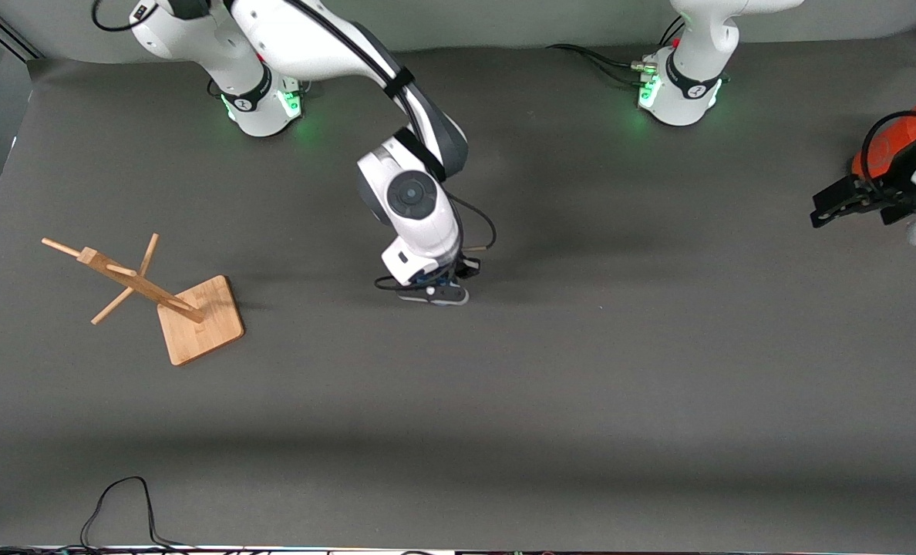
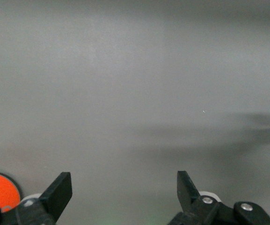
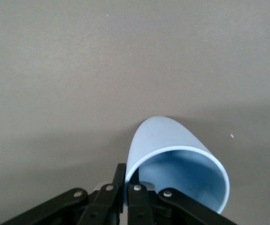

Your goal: Rotate and upright cup with both arms

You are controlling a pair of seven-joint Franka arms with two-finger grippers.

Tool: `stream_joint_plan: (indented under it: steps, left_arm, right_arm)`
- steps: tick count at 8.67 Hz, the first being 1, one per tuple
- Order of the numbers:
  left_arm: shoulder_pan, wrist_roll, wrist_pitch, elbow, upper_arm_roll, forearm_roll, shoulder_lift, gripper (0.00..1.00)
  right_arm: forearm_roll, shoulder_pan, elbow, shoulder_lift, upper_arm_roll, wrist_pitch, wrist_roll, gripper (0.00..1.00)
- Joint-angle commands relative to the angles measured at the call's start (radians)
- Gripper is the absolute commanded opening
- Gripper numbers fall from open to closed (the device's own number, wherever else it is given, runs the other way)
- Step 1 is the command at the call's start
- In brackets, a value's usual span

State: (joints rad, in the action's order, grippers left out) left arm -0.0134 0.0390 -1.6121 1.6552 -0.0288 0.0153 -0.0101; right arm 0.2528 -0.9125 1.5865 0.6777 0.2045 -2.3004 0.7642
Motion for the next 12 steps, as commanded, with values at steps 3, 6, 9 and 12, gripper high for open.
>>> stream_joint_plan:
  steps: [3, 6, 9, 12]
  left_arm:
    - [0.017, 0.041, -0.034, 0.009, -0.002, 0.049, 0.002, 1.0]
    - [0.01, 0.039, -0.029, 0.008, 0.0, 0.058, 0.002, 1.0]
    - [0.013, 0.039, -0.019, 0.006, 0.0, 0.057, -0.001, 1.0]
    - [0.015, 0.054, -0.031, 0.011, 0.0, 0.089, -0.001, 1.0]
  right_arm:
    - [0.028, 0.067, -0.06, 0.054, 0.013, -0.016, -0.008, 0.51]
    - [0.042, 0.076, -0.115, 0.031, 0.024, 0.098, 0.001, 1.0]
    - [0.031, 0.078, -0.149, -0.062, 0.093, 0.231, -0.011, 1.0]
    - [0.029, 0.084, -0.148, -0.105, 0.203, 0.242, -0.063, 1.0]
